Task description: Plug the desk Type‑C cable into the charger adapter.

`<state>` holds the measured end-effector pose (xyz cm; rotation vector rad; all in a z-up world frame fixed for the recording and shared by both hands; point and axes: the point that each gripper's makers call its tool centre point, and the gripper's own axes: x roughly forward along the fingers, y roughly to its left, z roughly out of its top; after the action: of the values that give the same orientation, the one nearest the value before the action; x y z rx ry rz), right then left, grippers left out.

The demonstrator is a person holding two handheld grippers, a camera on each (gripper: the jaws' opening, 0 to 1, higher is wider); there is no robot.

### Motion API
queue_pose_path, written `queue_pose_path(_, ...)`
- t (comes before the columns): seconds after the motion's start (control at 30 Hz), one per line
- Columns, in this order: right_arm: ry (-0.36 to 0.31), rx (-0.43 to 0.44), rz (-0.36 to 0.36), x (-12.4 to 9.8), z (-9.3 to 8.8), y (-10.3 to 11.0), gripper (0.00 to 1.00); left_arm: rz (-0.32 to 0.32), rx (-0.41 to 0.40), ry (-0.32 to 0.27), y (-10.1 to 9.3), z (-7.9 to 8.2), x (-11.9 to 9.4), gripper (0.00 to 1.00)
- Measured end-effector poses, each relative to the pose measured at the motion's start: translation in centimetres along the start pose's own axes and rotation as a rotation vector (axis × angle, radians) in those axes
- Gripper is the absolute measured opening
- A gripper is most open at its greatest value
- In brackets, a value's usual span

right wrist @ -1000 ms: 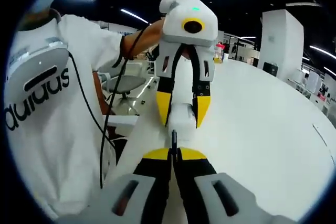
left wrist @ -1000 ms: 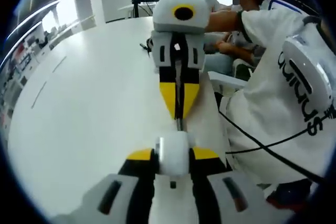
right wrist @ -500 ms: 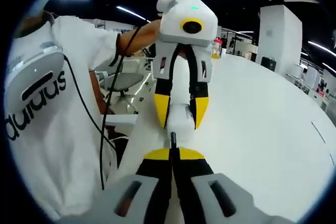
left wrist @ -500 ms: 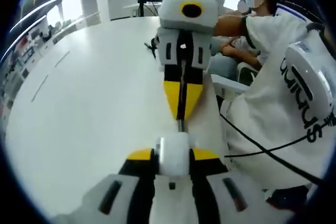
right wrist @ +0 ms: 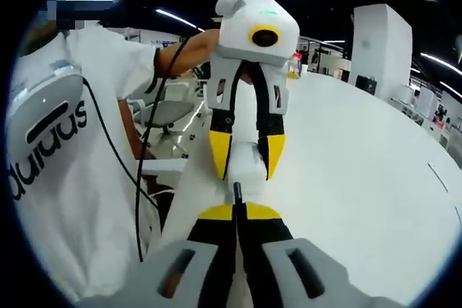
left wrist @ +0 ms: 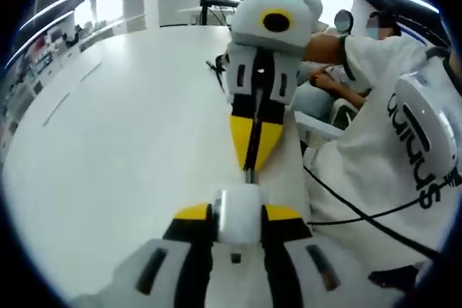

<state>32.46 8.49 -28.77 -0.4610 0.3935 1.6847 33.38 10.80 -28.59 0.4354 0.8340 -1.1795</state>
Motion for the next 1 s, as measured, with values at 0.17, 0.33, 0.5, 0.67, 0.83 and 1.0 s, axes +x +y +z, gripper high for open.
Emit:
queue_pose_path(0.17, -0.015, -0.101, -0.035, 0.1, 0.1, -0.3, 0.03, 0.002, 0.003, 0.013, 0.1, -0.1, -0.1, 0.24)
queue_pose_path(0.33, -0.049, -0.112, -0.094, -0.8, 0.0, -0.7, 0.21, -0.008, 0.065, 0.015, -0.3, 0.0, 0.0, 0.25)
queue_pose_path(0.5, -0.165, -0.053, -0.181, -4.7, 0.9, -1.6, 0.17, -0.003, 0.101, -0.004, -0.5, 0.0, -0.2, 0.29)
queue_pose_path(0.67, -0.151, -0.019, -0.351, -11.4, -0.7, -3.6, 0.17, 0.055, 0.107, -0.040, 0.0, 0.2, -1.2, 0.37)
queue_pose_path(0.83, 0.039, 0.075, -0.520, -19.0, -6.5, -5.7, 0.18, 0.077, 0.107, -0.046, -0.4, 0.3, -1.4, 0.32)
queue_pose_path(1.0, 0.187, 0.156, -0.585, -22.8, -11.5, -6.5, 0.19, 0.089, 0.095, -0.035, -0.3, 0.1, -1.1, 0.29)
